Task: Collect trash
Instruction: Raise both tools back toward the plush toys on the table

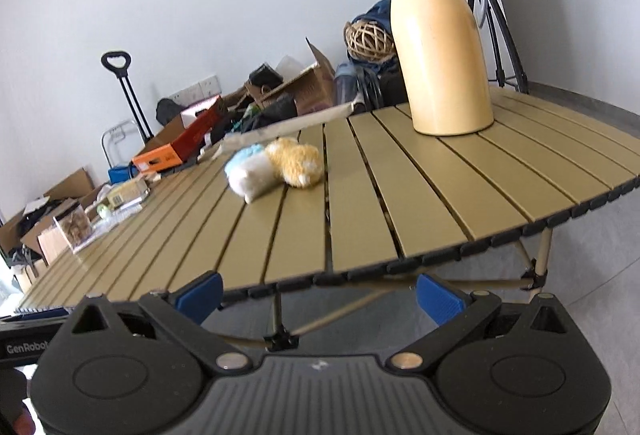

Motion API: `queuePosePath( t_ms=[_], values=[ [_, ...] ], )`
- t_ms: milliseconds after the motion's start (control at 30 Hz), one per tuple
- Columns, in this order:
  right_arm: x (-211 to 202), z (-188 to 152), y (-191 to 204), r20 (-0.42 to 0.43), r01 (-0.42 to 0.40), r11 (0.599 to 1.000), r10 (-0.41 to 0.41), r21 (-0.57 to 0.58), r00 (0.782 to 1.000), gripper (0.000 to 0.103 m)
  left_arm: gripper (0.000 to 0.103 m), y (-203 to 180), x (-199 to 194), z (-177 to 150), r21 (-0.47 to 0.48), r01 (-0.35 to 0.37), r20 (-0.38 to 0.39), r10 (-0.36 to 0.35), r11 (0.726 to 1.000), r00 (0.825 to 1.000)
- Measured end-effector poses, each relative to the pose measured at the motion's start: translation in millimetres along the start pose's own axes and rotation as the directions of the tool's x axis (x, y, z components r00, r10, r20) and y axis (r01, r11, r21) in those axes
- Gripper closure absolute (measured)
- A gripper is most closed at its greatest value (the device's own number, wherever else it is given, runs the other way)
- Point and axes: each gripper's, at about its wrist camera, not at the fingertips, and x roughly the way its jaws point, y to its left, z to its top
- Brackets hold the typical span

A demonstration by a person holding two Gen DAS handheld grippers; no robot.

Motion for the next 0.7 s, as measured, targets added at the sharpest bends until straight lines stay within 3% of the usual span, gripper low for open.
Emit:
queuePosePath(
  t_ms=[367,700],
  values=[
    [14,24,32,0.095,-0.100,0.994,0.103,-0.043,0.990,0.000,0.000,14,8,24,-0.036,0.017,0.063,-0.015,0.999,0.998],
    [57,54,48,0.156,-0.049,0.995,0.062,-0.084,0.986,0.000,0.000,34,42,55,-0.102,0.028,0.113,-0.017,0.994,0.993]
  ],
)
